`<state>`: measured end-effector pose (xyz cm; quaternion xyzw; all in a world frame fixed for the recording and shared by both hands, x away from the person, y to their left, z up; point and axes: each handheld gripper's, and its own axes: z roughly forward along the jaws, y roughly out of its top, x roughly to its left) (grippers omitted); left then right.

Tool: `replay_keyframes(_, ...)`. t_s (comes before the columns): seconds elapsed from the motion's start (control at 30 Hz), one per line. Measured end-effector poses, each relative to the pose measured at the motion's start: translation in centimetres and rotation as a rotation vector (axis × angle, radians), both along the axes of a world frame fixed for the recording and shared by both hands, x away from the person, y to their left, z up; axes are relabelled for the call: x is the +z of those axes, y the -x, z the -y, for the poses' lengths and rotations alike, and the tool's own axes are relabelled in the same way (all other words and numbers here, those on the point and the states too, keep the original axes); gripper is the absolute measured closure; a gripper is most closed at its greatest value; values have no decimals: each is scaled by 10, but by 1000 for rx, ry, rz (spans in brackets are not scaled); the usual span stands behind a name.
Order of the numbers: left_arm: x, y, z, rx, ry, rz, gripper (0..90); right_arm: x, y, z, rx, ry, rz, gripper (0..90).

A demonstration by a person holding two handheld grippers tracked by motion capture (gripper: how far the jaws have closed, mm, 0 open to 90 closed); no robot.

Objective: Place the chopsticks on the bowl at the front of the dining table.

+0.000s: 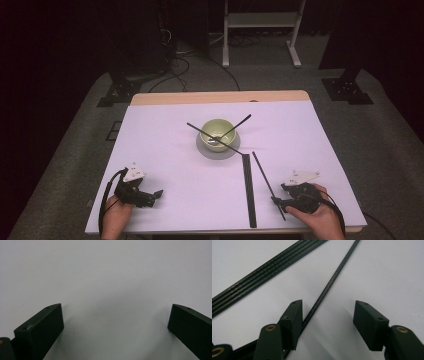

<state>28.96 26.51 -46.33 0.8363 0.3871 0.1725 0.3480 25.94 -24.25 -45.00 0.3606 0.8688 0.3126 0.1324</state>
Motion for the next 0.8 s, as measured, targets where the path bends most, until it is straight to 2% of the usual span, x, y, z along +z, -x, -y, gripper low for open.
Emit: replay_keyframes(0.8,0,0,0,0,0,0,0,2,-20,32,-82,25,15,397)
